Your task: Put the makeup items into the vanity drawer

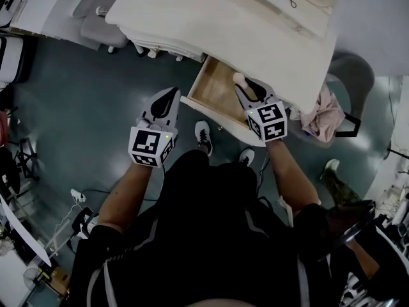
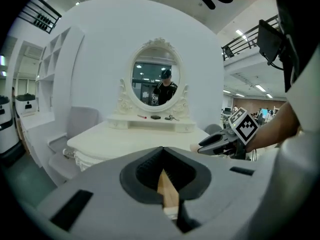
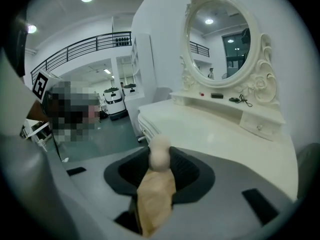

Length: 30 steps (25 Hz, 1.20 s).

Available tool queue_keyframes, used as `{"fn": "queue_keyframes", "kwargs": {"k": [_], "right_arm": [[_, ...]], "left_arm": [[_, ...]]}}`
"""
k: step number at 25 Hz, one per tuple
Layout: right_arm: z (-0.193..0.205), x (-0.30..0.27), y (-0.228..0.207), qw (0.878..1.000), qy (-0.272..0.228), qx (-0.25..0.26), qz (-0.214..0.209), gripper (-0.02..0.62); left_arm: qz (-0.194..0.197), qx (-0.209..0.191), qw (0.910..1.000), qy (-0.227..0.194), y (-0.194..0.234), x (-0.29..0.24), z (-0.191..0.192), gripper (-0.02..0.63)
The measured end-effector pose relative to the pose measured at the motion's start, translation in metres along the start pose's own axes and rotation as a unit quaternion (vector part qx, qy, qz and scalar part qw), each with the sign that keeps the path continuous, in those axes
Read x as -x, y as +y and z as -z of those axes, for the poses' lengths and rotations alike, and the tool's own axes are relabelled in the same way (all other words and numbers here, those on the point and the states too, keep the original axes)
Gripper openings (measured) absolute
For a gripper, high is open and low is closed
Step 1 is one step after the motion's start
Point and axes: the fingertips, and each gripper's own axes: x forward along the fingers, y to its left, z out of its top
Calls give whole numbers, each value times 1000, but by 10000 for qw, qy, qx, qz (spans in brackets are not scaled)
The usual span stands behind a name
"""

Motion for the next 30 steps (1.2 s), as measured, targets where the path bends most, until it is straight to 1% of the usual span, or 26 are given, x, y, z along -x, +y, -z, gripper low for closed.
{"fn": "queue_keyframes", "kwargs": {"k": [3,6,10,14,18,23,25,27,30], "right_arm": [[20,-21,8,9995,225,151,-170,141],[42,-42,18,9973,509,429,-318,141],[72,-67,21,9942,900,444,-377,143],[98,-89,16,9902,1268,465,-349,143],[117,-105,14,9861,1558,449,-361,144],[145,-122,7,9791,1921,563,-348,146],[154,-126,5,9769,2029,588,-332,146],[163,-130,4,9738,2160,632,-332,147],[172,-134,4,9699,2320,668,-314,149]], "left_arm": [[14,116,9998,150,4,-10,21,3],[54,90,9996,247,5,-18,38,3],[73,212,9987,459,6,-24,57,3],[100,323,9971,675,7,-25,73,3],[142,329,9961,805,4,-20,78,3],[-20,358,9960,817,10,-18,81,3],[-164,349,9961,795,13,-15,83,3],[-274,435,9954,808,15,-10,84,3],[-267,524,9939,933,13,-5,90,3]]}}
